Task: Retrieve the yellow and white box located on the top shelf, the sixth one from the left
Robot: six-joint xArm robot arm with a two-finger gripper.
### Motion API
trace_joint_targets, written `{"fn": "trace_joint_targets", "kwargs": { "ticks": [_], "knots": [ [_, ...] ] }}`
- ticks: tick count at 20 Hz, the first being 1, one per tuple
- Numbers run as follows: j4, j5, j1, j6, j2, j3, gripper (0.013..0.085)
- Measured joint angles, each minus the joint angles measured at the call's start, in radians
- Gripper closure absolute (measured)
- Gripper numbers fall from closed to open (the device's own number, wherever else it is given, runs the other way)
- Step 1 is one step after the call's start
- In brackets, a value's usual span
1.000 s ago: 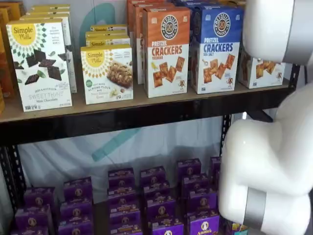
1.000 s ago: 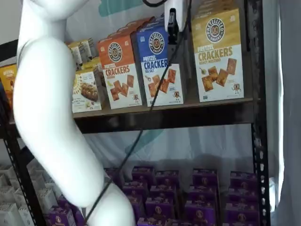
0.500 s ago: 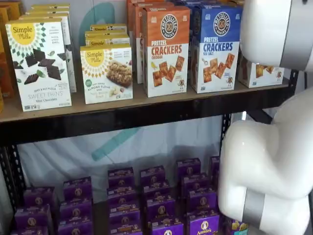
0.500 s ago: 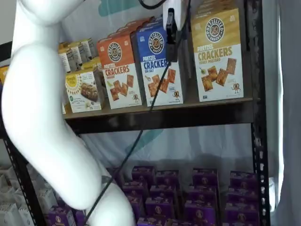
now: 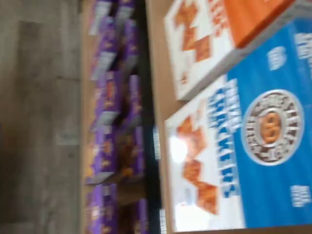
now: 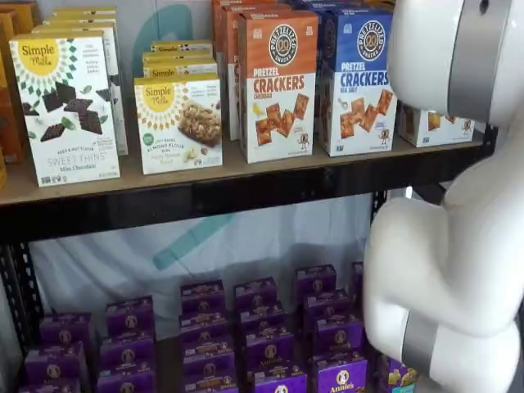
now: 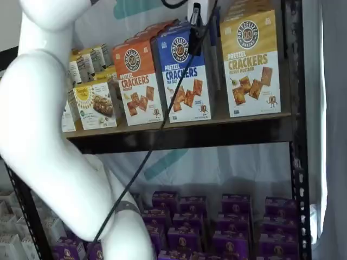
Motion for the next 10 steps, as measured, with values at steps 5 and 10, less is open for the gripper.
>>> {"fn": "trace_joint_targets", "kwargs": {
  "ticks": [5,10],
  "knots": [
    [0.066,-0.081,-0.019,-0.009,-0.012,0.031,0.013],
    [0.119,-0.161,-0.03,-0.024,0.025,0.014,0.013]
  ]
}}
